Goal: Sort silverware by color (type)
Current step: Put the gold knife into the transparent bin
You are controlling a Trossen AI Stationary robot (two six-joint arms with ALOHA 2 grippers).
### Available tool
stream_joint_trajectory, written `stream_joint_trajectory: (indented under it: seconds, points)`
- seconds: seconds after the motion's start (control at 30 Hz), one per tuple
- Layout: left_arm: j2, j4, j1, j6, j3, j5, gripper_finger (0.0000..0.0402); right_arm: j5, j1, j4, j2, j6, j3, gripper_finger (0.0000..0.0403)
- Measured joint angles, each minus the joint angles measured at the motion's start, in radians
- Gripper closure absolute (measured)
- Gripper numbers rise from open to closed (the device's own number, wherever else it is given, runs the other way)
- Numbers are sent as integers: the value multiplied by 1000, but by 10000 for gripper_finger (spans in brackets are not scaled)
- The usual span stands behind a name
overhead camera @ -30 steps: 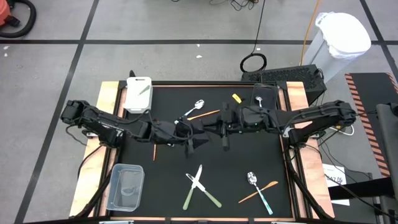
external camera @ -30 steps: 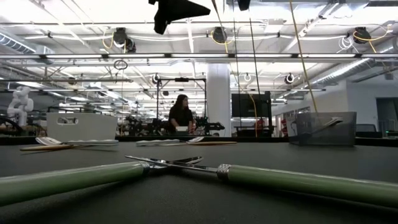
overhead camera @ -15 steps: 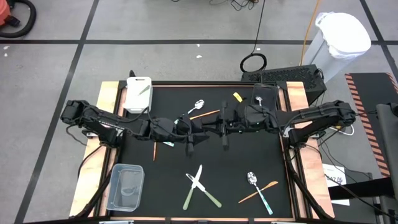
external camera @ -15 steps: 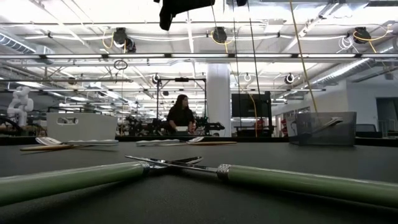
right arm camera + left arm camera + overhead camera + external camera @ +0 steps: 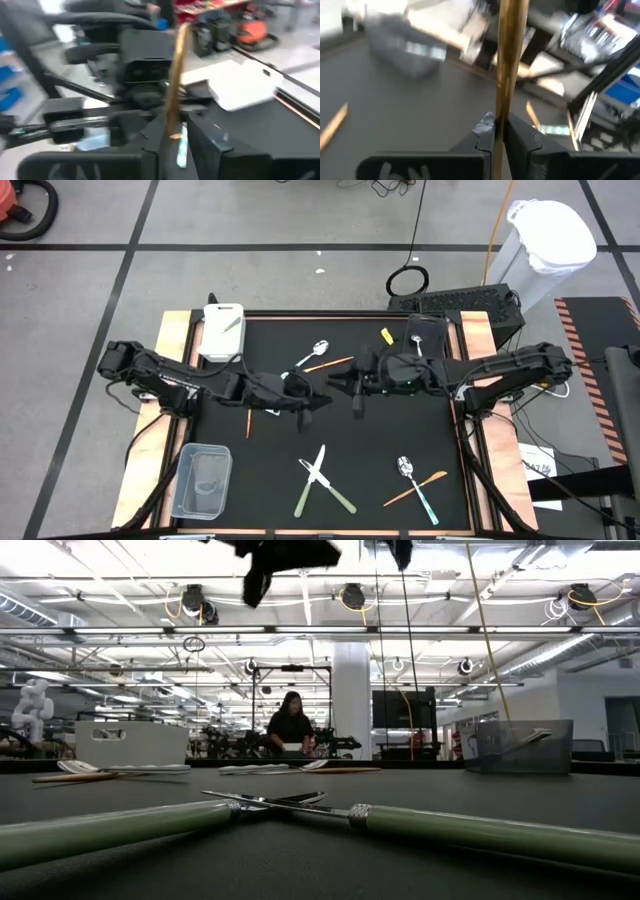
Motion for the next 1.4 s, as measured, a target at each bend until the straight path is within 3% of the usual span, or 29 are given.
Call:
stream_joint_trajectory:
  seconds: [0.2,0.37,0.5,0.63,0.83,1.07,1.27,1.4]
  points:
    - [0,-228,-43,-281,0,-12,382,249,0,-263,0,225,0,292]
    - [-7,-413,-94,-456,0,-12,383,302,0,-499,0,431,0,289]
    - [-34,-566,-153,-625,0,-12,384,278,3,-596,0,485,0,289]
    - [-98,-674,-233,-780,0,-12,379,222,17,-606,0,487,0,289]
    - [-196,-947,-395,-1038,0,-27,373,225,43,-588,0,510,0,289]
    - [-220,-1151,-609,-1299,0,199,372,227,55,-553,9,499,-1,289]
    - [-208,-1259,-757,-1578,0,136,371,222,58,-513,59,490,-1,289]
    - [-163,-1247,-791,-1620,0,132,370,220,70,-503,102,519,-1,289]
